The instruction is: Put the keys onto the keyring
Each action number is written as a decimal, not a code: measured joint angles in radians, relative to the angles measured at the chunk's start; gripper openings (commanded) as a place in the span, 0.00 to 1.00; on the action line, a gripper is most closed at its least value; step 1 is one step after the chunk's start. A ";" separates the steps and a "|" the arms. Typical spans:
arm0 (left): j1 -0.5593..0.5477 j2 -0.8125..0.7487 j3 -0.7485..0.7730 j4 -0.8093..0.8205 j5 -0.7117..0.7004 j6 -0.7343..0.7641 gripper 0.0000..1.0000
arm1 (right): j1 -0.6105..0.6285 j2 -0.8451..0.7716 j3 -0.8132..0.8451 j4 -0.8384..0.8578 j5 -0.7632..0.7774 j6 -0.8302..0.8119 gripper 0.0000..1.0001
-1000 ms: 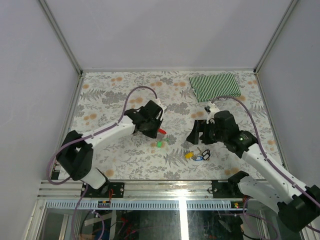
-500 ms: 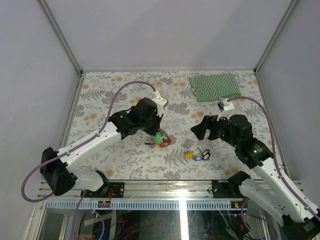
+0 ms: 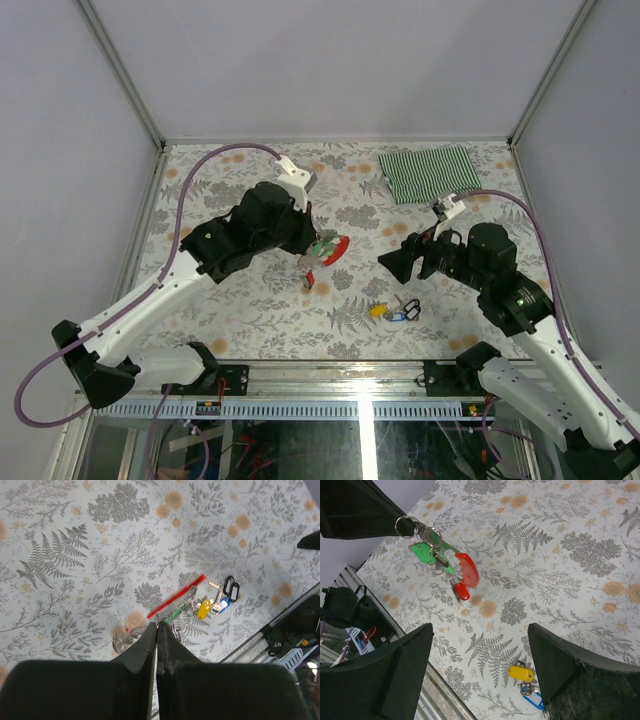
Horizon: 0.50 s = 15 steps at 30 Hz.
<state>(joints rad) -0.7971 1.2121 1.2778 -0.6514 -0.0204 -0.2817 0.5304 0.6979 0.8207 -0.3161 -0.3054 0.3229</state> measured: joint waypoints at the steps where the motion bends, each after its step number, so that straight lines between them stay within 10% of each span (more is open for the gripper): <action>1: 0.000 -0.005 0.005 0.000 -0.011 -0.010 0.00 | 0.000 0.006 0.008 0.000 -0.006 -0.006 0.82; 15: 0.000 -0.053 0.045 -0.014 -0.127 -0.112 0.00 | 0.340 0.226 0.133 0.125 0.212 -0.079 0.99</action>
<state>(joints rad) -0.7971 1.1591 1.3228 -0.6659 -0.1471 -0.3939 0.8703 0.9241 0.9539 -0.1909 -0.0937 0.2440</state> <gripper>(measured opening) 0.011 0.987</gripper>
